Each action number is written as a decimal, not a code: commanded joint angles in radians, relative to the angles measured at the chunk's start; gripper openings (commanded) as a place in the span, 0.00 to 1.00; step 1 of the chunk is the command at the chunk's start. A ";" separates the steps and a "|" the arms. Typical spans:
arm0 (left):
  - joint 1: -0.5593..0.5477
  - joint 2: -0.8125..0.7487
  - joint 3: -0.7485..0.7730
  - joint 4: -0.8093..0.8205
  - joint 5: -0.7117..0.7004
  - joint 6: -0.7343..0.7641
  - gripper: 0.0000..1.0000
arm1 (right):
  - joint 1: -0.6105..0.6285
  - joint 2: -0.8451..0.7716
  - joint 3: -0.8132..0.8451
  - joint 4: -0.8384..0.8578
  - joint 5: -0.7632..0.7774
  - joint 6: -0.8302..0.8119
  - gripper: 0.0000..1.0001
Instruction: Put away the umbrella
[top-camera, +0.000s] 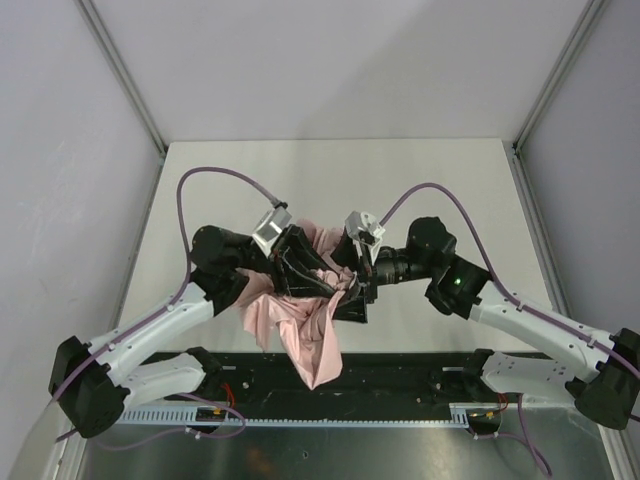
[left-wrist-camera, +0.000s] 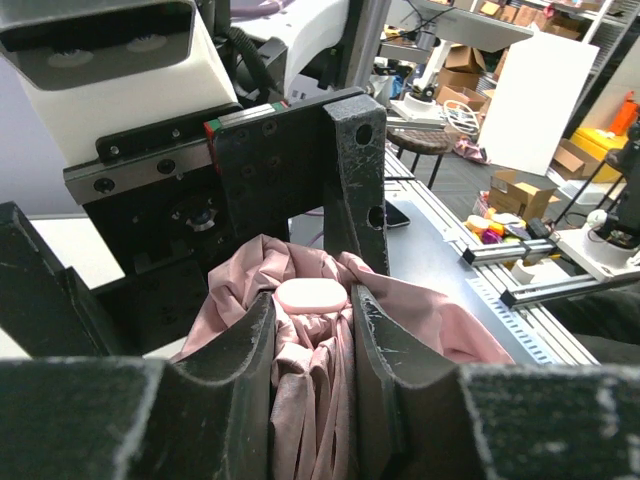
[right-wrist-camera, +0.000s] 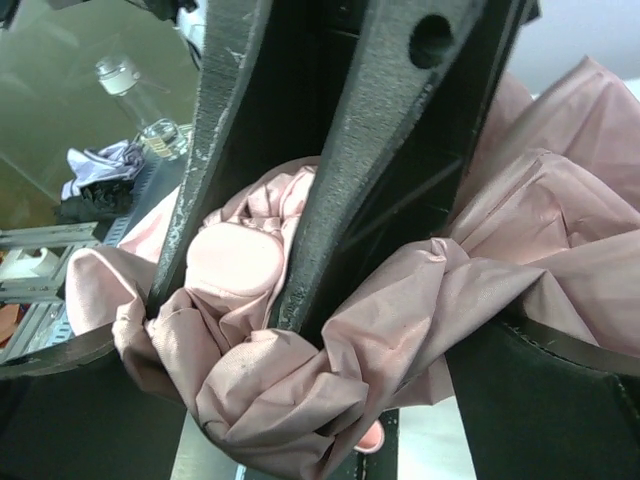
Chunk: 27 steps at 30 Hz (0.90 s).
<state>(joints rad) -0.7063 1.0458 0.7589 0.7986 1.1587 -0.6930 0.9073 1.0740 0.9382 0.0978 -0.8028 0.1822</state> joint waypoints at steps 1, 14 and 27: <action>-0.070 0.003 0.013 0.136 -0.122 0.000 0.00 | 0.047 0.013 -0.041 0.304 0.013 0.047 0.96; -0.191 0.056 0.057 0.178 -0.197 -0.002 0.00 | 0.113 -0.062 -0.112 0.443 -0.033 0.188 0.26; -0.076 0.079 0.110 0.126 -0.275 -0.132 0.96 | 0.100 -0.270 -0.181 0.161 0.147 0.131 0.00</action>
<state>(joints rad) -0.8734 1.0981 0.8158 0.9668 1.0645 -0.8402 0.9871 0.8413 0.7662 0.3298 -0.7345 0.3279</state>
